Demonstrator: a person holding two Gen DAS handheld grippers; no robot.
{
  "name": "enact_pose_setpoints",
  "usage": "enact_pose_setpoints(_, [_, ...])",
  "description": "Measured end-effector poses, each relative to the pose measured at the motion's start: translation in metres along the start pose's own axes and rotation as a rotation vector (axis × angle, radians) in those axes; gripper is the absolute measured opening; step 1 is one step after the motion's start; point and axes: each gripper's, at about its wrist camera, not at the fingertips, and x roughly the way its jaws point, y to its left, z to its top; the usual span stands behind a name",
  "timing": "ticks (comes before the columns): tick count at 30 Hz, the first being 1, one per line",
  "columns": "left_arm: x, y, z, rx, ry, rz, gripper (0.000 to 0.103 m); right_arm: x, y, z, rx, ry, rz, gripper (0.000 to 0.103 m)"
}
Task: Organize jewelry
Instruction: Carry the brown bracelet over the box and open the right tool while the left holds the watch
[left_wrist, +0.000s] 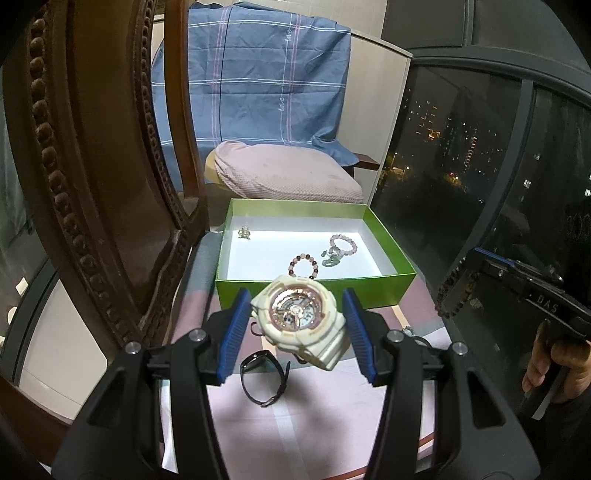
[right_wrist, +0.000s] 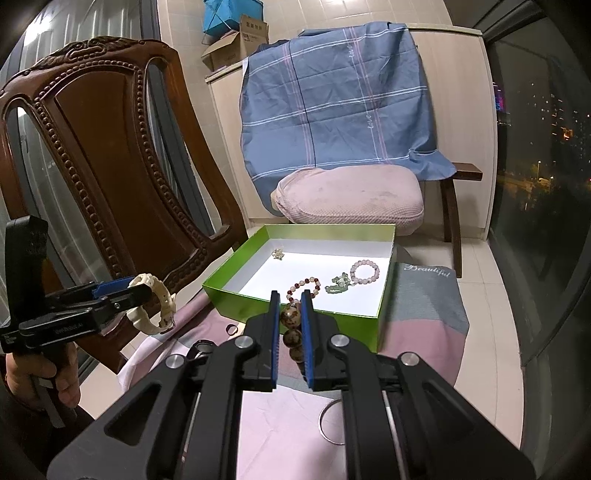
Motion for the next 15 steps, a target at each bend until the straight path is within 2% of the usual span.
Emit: enact_pose_setpoints(15, [0.0033,-0.0016,-0.0016,0.009,0.01,0.001,0.051,0.0028,0.0015,-0.0009,-0.003,0.009,-0.002,0.011])
